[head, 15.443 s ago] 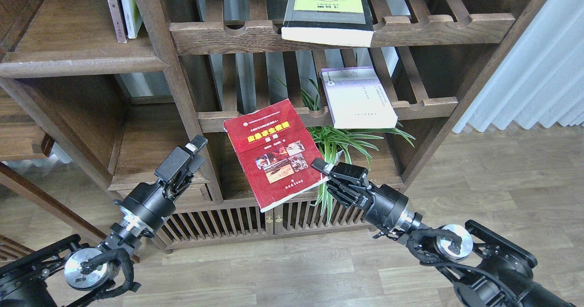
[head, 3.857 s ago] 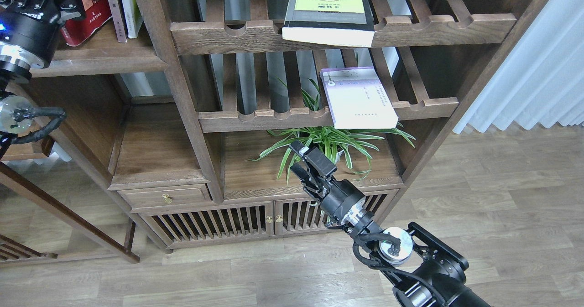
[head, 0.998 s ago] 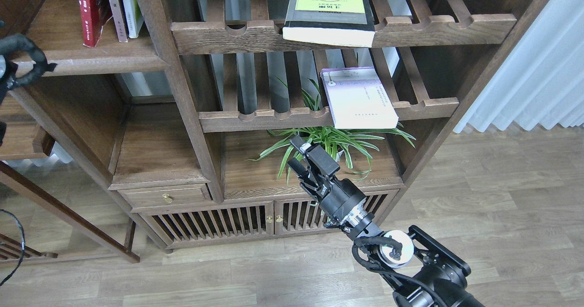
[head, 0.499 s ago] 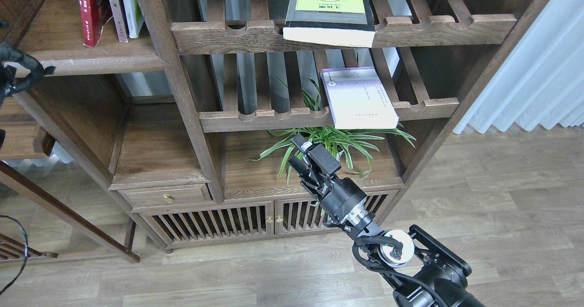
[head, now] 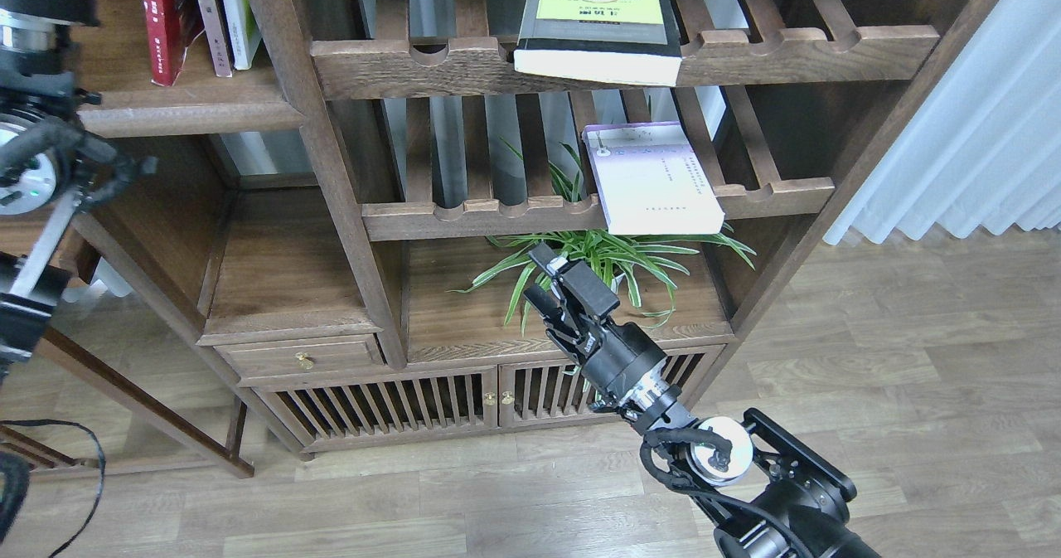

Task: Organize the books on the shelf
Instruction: 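Lower the left arm back toward the middle shelf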

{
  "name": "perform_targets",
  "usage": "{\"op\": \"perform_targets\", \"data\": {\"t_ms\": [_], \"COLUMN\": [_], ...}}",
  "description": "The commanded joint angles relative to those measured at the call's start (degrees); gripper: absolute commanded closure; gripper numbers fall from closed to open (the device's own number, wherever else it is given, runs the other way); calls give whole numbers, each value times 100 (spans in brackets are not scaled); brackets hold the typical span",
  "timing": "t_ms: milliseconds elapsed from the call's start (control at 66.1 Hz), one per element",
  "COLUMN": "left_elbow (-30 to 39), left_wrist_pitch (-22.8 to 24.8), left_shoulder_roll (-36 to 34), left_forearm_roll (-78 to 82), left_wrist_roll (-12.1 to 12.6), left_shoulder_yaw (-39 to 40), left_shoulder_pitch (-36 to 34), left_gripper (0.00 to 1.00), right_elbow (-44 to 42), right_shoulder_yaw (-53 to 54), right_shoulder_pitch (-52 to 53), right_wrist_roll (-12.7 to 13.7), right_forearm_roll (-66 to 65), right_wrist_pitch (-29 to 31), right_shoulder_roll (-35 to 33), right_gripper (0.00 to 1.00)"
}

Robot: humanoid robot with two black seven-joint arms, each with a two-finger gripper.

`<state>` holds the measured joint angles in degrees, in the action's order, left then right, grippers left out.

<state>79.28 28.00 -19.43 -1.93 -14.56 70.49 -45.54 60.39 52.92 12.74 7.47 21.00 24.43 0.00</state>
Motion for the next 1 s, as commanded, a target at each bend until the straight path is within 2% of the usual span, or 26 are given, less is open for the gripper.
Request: {"op": "perform_targets", "data": {"t_ms": [0, 151, 348, 514, 665, 983], "left_elbow": [0, 0, 0, 0, -9, -9], "left_wrist_pitch": [0, 0, 0, 0, 0, 0], "left_shoulder_roll": [220, 502, 634, 643, 651, 687], "left_forearm_roll": [17, 43, 52, 70, 131, 166], "left_wrist_roll": [216, 471, 568, 639, 893, 911], "left_shoulder_yaw": [-43, -272, -439, -509, -597, -729], "left_shoulder_pitch": [45, 265, 704, 1574, 2101, 2655], "left_gripper": [4, 4, 4, 3, 3, 3], "right_elbow": [-1, -9, -9, -18, -18, -53], "right_shoulder_yaw": [-1, -1, 61, 96, 202, 246], "right_shoulder_pitch": [1, 1, 9, 36, 45, 62], "right_wrist_roll": [-8, -8, -8, -8, -17, -17], "right_forearm_roll": [0, 0, 0, 0, 0, 0], "right_wrist_pitch": [0, 0, 0, 0, 0, -8], "right_shoulder_roll": [0, 0, 0, 0, 0, 0], "right_gripper": [1, 1, 1, 1, 1, 1]}}
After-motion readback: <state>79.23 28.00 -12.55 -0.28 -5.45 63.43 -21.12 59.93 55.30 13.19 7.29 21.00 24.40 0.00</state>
